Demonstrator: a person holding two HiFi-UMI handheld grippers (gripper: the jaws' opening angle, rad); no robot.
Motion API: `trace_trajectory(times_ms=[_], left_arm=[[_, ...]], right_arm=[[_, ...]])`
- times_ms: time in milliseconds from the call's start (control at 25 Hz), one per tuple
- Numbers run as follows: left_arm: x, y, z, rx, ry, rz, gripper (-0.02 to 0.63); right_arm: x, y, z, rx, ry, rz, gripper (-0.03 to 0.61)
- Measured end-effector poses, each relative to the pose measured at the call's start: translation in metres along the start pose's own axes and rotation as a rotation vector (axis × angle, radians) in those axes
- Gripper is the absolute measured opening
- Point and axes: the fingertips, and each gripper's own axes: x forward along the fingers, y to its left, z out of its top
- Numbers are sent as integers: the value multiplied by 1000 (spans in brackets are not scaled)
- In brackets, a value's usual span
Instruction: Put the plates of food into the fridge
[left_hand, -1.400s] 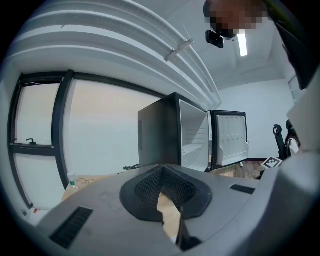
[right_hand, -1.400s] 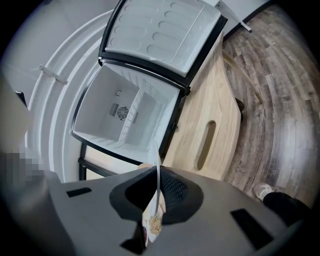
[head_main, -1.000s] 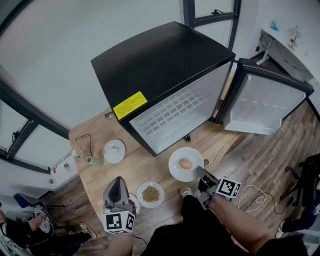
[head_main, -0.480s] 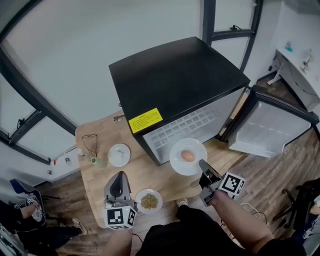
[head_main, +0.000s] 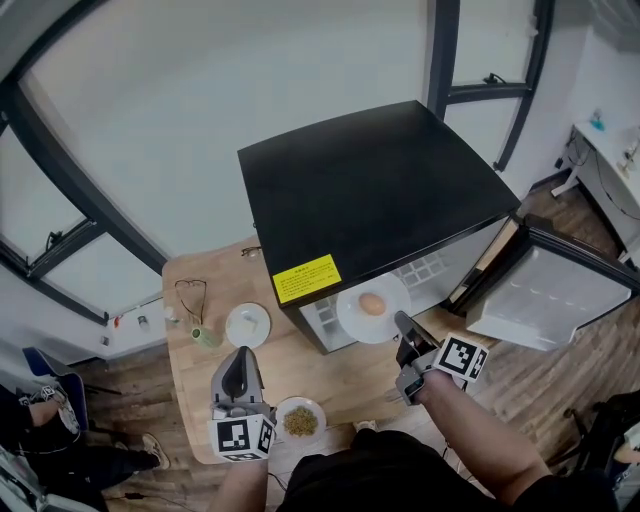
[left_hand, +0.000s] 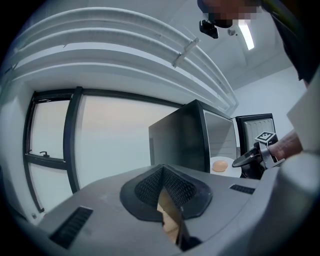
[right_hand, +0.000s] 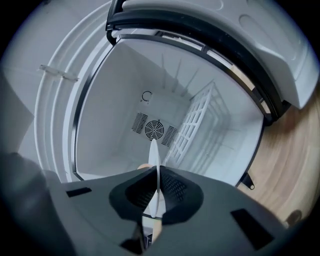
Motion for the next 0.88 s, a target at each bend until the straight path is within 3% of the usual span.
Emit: trace_trajectory(times_ms=[640,760,880], left_arm=[[11,28,-1,-30,39,74,3],[11,32,9,-27,23,81,3],[15,42,15,-89,9,108,3]], right_arm=[[71,5,10,-134,66,-82,31],[80,10,11,-231,100,-104,32],[92,14,14,-365,133,-121,38]])
